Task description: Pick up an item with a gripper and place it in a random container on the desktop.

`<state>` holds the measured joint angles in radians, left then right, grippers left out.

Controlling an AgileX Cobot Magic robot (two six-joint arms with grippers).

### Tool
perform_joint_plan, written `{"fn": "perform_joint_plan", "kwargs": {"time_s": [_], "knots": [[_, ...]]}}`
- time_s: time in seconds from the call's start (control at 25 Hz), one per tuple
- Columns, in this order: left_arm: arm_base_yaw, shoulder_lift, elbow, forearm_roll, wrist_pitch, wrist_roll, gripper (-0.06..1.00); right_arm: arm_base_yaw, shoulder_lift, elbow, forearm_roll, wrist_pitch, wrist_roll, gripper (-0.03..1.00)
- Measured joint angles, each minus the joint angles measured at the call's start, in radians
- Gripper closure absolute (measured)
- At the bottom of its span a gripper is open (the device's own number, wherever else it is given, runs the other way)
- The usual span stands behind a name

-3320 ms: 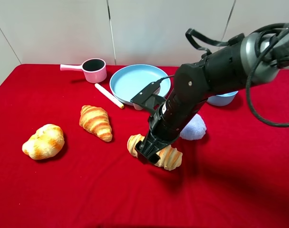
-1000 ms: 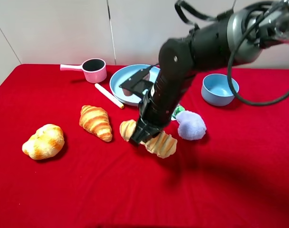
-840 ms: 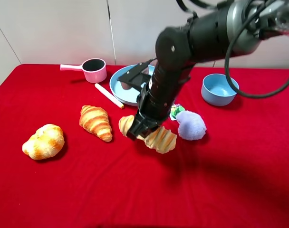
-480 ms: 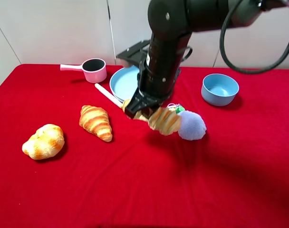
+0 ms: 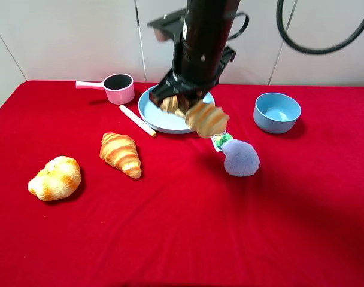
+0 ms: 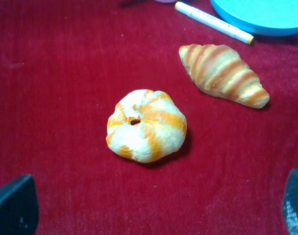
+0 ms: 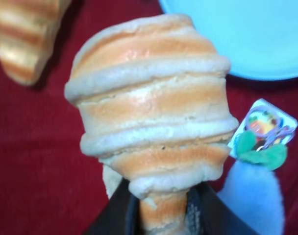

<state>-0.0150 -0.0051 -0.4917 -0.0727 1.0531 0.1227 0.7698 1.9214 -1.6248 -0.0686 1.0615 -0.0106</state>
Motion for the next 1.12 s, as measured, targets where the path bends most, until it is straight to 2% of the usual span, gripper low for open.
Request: {"fn": "perform_joint_plan", "kwargs": {"time_s": [0.4,0.56,0.88,1.12], "knots": [[0.0,0.0,0.0,0.0,0.0,0.0,-0.05,-0.108,0.056,-0.126,0.012,-0.01,0.011,0.84],[0.0,0.0,0.0,0.0,0.0,0.0,-0.05,-0.147,0.098,-0.186,0.048,-0.026,0.011,0.84],[0.0,0.0,0.0,0.0,0.0,0.0,-0.05,-0.16,0.226,-0.337,0.082,-0.036,0.011,0.85],[0.0,0.0,0.0,0.0,0.0,0.0,-0.05,-0.16,0.308,-0.399,0.086,-0.09,0.011,0.85]]}}
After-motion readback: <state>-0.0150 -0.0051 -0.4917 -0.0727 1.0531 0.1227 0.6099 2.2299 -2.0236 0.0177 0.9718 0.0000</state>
